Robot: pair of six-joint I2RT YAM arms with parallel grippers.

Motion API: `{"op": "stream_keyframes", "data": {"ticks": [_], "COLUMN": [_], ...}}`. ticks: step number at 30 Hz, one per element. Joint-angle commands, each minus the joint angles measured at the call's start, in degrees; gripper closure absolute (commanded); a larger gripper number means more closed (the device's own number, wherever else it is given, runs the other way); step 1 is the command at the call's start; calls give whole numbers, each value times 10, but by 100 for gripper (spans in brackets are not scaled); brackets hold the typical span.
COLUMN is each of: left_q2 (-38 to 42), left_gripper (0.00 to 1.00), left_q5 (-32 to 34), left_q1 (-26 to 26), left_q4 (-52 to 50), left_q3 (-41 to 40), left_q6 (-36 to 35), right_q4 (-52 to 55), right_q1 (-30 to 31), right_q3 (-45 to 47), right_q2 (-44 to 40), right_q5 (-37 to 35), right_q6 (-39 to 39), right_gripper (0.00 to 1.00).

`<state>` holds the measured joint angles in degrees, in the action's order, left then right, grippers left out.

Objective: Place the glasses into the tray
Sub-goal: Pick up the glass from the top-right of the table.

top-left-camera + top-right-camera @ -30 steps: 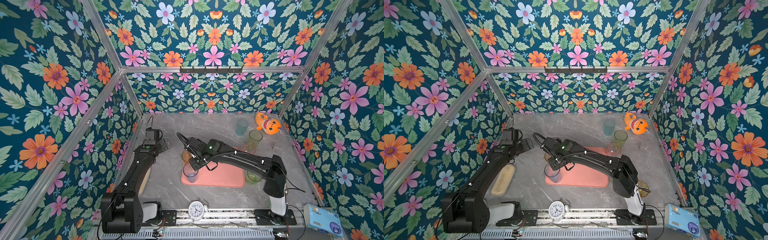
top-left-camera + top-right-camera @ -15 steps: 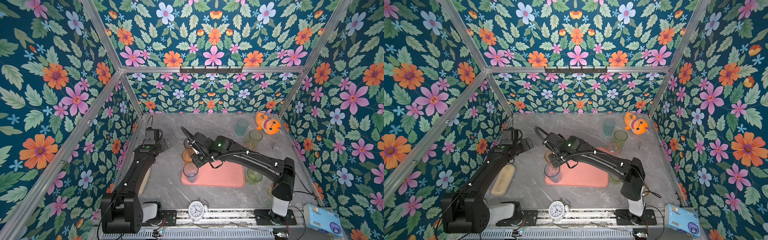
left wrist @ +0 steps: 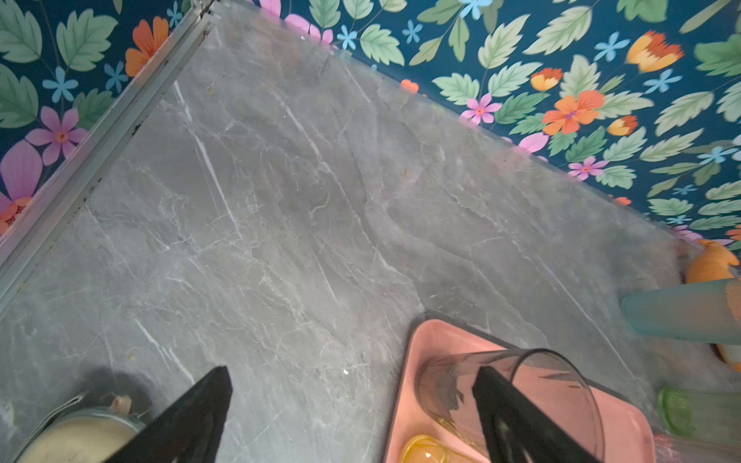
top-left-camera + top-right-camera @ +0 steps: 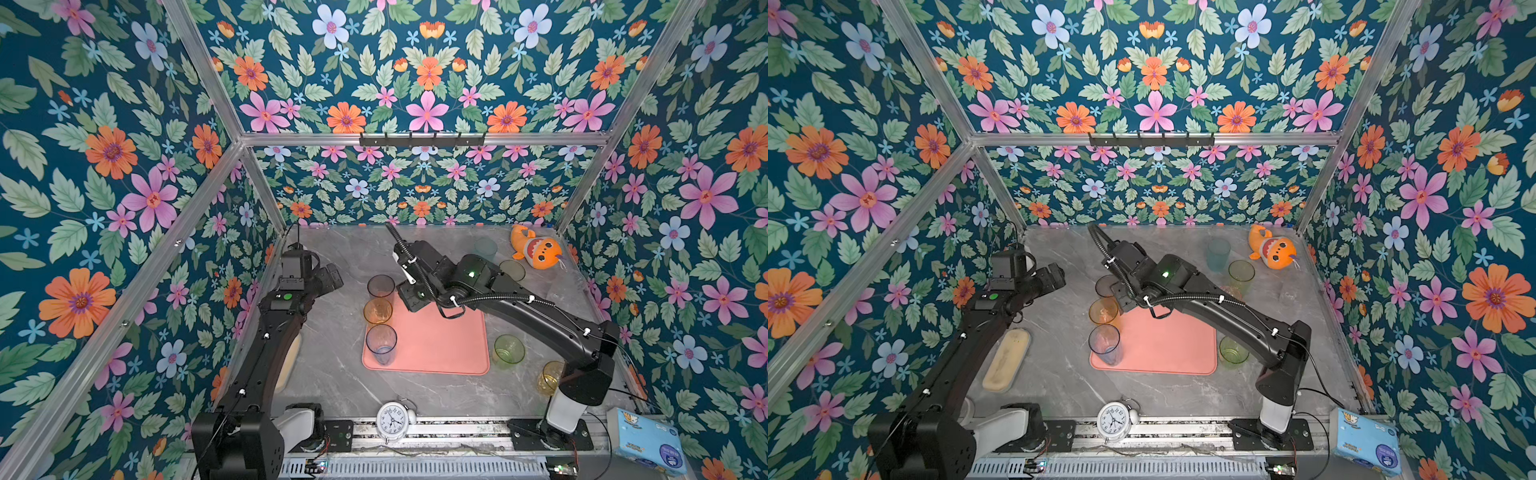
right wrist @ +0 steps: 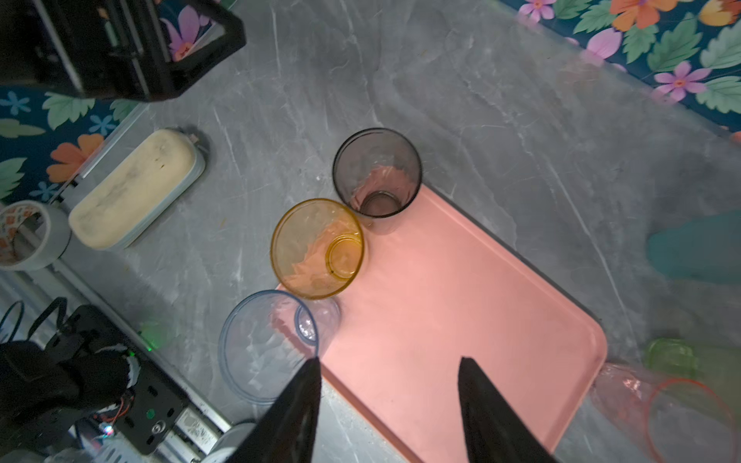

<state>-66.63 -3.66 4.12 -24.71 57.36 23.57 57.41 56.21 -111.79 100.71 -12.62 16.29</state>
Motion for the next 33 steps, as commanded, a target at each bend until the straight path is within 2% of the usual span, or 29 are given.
{"op": "stream_keyframes", "data": {"ticks": [1, 7, 13, 20, 24, 33], "left_q2": [5, -5, -15, -17, -12, -7], "left_gripper": [3, 4, 4, 4, 4, 4], "left_q5": [-23, -24, -27, -40, -40, -41], "left_q1": [-1, -1, -1, -1, -1, -1], "left_q4": [30, 50, 53, 54, 55, 54], "left_q3": [5, 9, 11, 1, -7, -17], "left_q6": [-8, -7, -10, -8, -7, -6], "right_q4": [2, -25, -53, -68, -83, -133], "right_q1": [-24, -99, -204, -326, -393, -500], "right_q3": [1, 37, 98, 148, 179, 275], "right_q2": [-16, -51, -98, -115, -132, -174], "right_q5": [-11, -8, 13, 13, 36, 76], "right_q6": [-10, -8, 10, 38, 62, 96], "right_gripper": [42, 41, 42, 42, 42, 41]}}
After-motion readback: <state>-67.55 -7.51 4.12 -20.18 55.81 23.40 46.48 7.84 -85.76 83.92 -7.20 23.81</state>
